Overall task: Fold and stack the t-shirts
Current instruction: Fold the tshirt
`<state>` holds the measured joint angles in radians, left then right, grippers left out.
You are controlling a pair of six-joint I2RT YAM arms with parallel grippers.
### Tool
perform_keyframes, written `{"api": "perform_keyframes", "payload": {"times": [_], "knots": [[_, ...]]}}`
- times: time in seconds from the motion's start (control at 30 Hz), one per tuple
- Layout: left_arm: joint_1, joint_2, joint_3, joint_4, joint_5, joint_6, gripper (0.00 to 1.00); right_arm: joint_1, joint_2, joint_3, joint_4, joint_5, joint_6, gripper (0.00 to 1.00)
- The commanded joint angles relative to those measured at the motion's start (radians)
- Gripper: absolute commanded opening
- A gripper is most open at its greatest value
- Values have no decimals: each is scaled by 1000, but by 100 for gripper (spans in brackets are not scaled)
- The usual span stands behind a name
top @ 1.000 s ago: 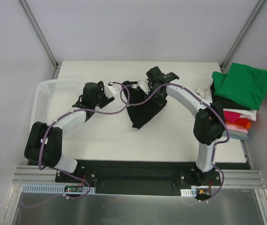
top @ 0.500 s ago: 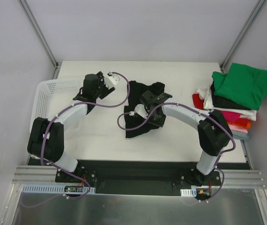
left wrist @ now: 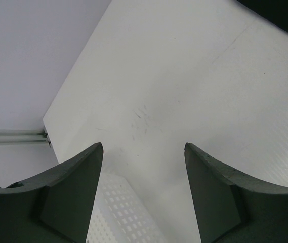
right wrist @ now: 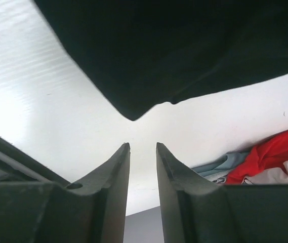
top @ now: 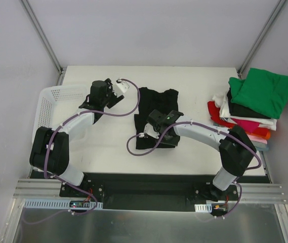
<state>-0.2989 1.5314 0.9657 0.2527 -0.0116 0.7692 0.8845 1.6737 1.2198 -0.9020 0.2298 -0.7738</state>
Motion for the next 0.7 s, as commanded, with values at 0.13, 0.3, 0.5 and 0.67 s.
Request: {"api": "perform_keyframes", "payload": {"times": [0.13,0.3,0.5,0.67], "knots": [[12,-27,-13,5,7,-48,66,142,-8,7,15,32,47,36],[15,4,-1,10,-21,-41,68,186,52,-2,128,103,41,53],[15,29,16,26,-60,-74,69,263,135,-104,415,380,8,65],[15,32,11,26,-67,-77,69,281,225,-140,528,448,-9,67]]}}
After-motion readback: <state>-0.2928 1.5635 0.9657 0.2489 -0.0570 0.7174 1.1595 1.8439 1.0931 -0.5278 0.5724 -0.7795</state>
